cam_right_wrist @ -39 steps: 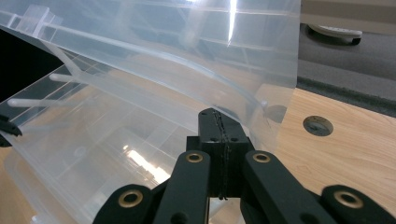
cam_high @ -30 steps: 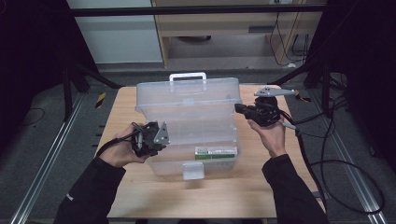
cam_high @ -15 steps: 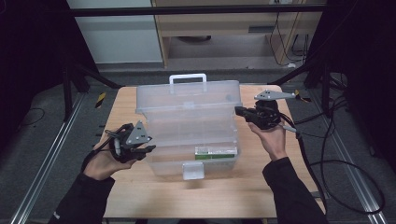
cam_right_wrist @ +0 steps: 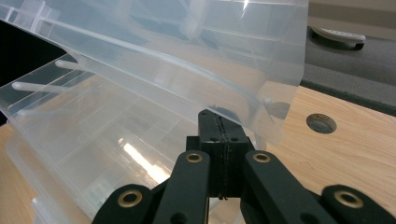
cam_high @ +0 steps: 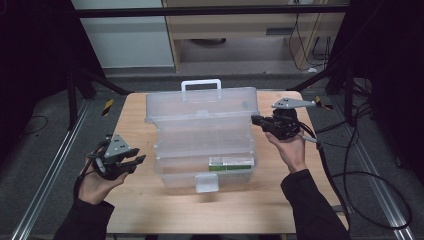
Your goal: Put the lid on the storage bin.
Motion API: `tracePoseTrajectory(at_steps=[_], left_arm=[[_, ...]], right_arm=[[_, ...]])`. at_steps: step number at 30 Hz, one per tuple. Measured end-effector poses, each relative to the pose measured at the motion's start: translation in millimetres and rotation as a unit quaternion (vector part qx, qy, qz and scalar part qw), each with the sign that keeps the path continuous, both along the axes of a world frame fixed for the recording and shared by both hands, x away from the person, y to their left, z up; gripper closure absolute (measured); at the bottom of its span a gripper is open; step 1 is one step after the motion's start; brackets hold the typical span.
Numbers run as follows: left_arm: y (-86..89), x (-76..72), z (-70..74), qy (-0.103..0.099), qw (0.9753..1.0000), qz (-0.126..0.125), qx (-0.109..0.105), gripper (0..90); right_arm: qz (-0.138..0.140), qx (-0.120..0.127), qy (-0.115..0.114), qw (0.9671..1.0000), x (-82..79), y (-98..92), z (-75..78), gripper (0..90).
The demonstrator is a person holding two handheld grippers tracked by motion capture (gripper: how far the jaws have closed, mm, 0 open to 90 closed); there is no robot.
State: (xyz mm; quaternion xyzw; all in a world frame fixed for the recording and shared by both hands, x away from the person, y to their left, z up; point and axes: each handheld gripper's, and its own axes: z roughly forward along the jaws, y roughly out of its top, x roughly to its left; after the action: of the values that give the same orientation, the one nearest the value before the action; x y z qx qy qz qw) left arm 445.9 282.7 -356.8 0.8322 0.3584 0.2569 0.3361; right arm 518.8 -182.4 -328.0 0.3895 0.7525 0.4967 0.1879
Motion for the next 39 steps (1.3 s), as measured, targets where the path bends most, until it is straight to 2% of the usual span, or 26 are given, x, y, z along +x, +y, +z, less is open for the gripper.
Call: tracePoseTrajectory(at_steps=[2, 4, 6, 9, 10, 18, 34, 39], left_arm=[[8.1, 0.8, -3.4, -0.013, 0.9991, 0.03, -0.027, 65.0], [15.6, 1.5, -6.3, -0.023, 0.9966, 0.069, -0.039, 65.0], [23.5, 2.5, -9.3, -0.025, 0.9936, 0.093, -0.059, 65.7], [32.0, 3.8, -14.6, -0.025, 0.9904, 0.115, -0.072, 65.7], [34.5, 3.9, -17.7, -0.027, 0.9884, 0.126, -0.08, 65.8], [40.5, 8.9, -32.8, -0.014, 0.9866, 0.14, -0.084, 65.8], [34.1, 12.4, -47.1, 0.001, 0.9883, 0.13, -0.08, 65.6], [33.3, 13.1, -49.4, 0.003, 0.9884, 0.131, -0.078, 65.5]], right_arm=[[0.001, -0.001, -0.001, 1.0, -0.4, -0.3, -0.6, 90.0], [0.001, -0.001, -0.002, 1.0, -1.7, -0.6, -1.2, 90.0], [0.003, 0.001, 0.0, 1.0, -3.5, -1.4, -2.3, 90.0], [0.006, -0.001, 0.0, 1.0, -7.1, -1.9, -4.9, 90.0], [0.006, -0.003, 0.0, 1.0, -8.2, -2.0, -5.7, 90.0], [0.01, 0.001, 0.006, 0.9999, -23.1, -9.2, -15.7, 90.0], [0.014, -0.029, 0.022, 0.9993, -45.1, -13.4, -45.0, 90.0], [0.015, -0.028, 0.025, 0.9992, -48.9, -16.3, -53.2, 90.0]])
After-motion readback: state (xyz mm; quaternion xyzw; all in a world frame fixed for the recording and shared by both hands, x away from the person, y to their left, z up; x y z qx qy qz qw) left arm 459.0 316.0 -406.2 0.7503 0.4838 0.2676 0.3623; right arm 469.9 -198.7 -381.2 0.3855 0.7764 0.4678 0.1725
